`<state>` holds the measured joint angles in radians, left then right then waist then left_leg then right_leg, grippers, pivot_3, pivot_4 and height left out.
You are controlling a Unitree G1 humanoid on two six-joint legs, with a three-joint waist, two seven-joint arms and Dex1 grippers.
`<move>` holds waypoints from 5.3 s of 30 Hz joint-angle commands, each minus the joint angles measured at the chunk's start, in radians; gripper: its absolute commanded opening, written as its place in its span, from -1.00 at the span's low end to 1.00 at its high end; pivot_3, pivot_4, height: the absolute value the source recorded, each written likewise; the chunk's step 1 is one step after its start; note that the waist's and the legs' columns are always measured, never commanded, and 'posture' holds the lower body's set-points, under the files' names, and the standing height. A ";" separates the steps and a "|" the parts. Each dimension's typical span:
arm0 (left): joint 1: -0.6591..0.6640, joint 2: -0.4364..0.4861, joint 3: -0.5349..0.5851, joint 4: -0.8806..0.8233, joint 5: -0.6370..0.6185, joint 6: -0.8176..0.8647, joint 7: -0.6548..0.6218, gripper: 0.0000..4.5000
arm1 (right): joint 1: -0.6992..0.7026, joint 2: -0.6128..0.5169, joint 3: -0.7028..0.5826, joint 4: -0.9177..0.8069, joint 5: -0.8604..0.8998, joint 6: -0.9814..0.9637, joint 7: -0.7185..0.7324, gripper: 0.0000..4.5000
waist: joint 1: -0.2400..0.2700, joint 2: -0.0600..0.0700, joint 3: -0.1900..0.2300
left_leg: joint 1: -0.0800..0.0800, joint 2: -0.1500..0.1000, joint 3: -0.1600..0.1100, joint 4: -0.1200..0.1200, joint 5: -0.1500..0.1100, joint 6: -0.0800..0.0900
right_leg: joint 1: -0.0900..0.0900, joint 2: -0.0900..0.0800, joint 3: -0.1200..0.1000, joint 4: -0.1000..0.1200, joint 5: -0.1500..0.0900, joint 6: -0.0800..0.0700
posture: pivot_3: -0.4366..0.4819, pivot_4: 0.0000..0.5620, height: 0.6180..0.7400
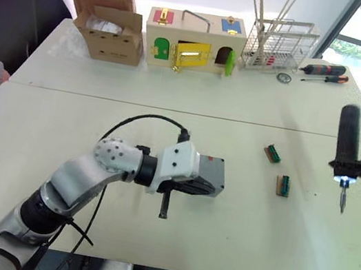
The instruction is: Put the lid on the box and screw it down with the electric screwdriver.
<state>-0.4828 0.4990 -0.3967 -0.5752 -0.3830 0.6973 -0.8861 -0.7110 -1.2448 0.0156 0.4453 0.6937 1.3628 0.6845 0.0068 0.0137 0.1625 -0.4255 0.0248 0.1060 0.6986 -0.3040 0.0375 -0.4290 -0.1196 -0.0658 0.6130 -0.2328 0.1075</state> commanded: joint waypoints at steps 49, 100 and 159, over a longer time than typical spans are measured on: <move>-0.033 -0.043 -0.034 0.497 0.221 -0.219 -0.015 -1.00 | 0.537 0.369 0.040 -0.965 -0.209 -0.504 0.217 0.98 | 0.031 -0.006 -0.001 | 0.000 0.001 -0.003 0.003 0.009 -0.009 | 0.002 0.002 -0.003 0.002 0.006 0.001 | -0.05 -0.47 0.80; 0.006 -0.083 0.020 0.484 0.304 -0.259 0.031 -1.00 | 0.470 0.326 0.141 -0.939 -0.289 -0.650 0.338 0.98 | 0.008 -0.008 -0.001 | 0.000 0.002 -0.003 0.003 0.008 -0.007 | 0.003 0.002 -0.004 0.003 0.006 0.001 | -0.05 -0.47 0.80; 0.011 -0.032 0.135 0.222 0.111 -0.062 0.066 -1.00 | 0.135 0.565 -0.093 -0.088 -0.550 -0.916 -0.062 -0.98 | 0.004 -0.008 -0.001 | 0.002 0.000 -0.002 0.001 0.010 -0.011 | 0.003 0.003 -0.002 0.004 0.005 0.003 | -0.05 -0.47 0.80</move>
<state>-0.4655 0.4675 -0.2615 -0.3319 -0.2674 0.6497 -0.8238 -0.5579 -0.6755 -0.0706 0.3943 0.1439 0.4456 0.6169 0.0107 0.0053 0.1619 -0.4235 0.0252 0.1044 0.6999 -0.2937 0.0263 -0.4259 -0.1168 -0.0681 0.6166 -0.2274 0.1101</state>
